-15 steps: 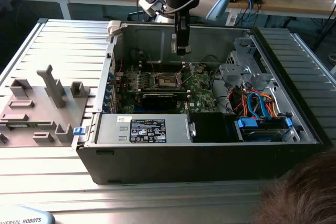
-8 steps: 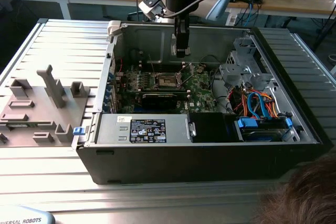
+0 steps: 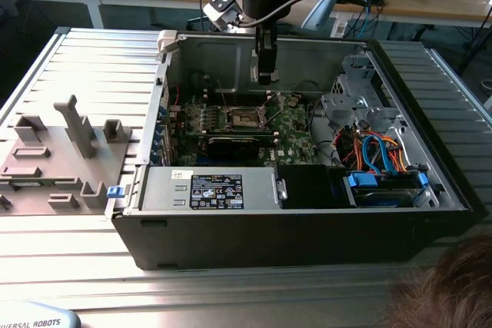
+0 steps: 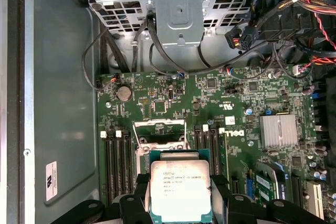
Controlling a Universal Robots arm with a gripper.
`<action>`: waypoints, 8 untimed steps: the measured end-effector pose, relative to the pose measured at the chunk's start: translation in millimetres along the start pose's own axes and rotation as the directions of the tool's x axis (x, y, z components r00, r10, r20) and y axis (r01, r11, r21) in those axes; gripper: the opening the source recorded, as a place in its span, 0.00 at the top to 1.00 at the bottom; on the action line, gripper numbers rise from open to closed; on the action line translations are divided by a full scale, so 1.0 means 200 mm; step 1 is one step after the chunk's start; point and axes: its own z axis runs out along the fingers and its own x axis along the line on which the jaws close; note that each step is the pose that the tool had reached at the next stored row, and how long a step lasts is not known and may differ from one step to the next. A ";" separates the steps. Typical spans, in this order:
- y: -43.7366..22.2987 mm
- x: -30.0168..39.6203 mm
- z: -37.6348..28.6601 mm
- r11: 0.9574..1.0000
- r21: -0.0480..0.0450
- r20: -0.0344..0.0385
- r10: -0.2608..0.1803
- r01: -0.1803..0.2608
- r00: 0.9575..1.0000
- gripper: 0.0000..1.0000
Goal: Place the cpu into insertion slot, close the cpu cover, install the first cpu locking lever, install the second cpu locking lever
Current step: 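Place the cpu into insertion slot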
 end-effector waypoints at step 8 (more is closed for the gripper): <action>-0.001 0.000 0.008 1.000 0.000 0.000 0.000 0.000 1.000 0.46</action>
